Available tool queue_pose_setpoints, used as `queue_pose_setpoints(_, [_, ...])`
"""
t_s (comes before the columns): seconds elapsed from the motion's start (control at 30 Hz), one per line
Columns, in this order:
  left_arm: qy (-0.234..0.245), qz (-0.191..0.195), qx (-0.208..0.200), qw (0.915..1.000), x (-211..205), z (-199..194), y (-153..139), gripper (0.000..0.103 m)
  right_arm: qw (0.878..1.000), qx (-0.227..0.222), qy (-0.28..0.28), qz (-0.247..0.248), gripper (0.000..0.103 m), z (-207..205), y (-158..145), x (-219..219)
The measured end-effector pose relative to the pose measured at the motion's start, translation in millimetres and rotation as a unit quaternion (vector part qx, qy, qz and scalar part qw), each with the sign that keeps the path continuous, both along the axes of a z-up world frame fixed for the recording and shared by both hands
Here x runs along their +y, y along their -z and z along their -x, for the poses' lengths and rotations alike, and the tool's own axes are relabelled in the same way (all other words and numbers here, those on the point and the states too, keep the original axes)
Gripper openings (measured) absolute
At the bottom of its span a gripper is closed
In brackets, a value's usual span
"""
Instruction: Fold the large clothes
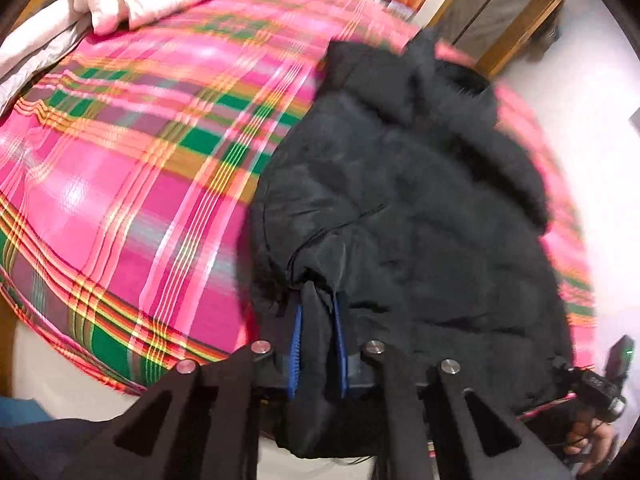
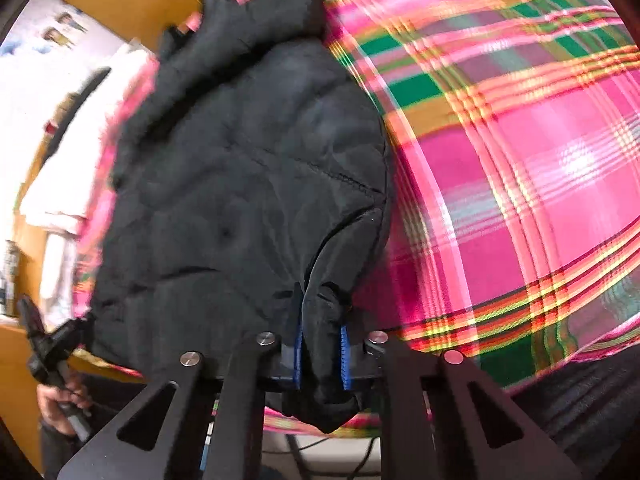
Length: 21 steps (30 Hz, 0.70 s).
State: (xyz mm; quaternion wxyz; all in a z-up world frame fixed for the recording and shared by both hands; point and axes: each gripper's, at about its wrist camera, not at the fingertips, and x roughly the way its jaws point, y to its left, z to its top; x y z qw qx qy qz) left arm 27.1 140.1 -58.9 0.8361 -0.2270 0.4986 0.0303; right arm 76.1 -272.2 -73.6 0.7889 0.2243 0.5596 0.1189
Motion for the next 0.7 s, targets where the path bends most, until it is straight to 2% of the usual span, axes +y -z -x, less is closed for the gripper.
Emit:
queue_pose_setpoints(0.17, [-0.001, 0.032, -0.081, 0.9962, 8, 22, -54, 0.012, 0.998, -0.055, -0.007, -0.029, 0.011, 16, -54, -13])
queue_pose_setpoints(0.27, [0.000, 0.045, -0.111, 0.9928, 15, 37, -74, 0.011, 0.997, -0.070, -0.008, -0.033, 0.011, 35, -69, -23])
queue_pose_setpoints(0.5, [-0.005, 0.076, -0.121, 0.9897, 21, 56, -77, 0.011, 0.996, -0.061, 0.013, -0.063, 0.011, 53, -66, -39])
queue_pose_setpoints(0.7, [-0.006, 0.084, -0.151, 0.9849, 21, 39, -100, 0.011, 0.990, -0.103, 0.017, -0.094, 0.011, 24, -99, -40])
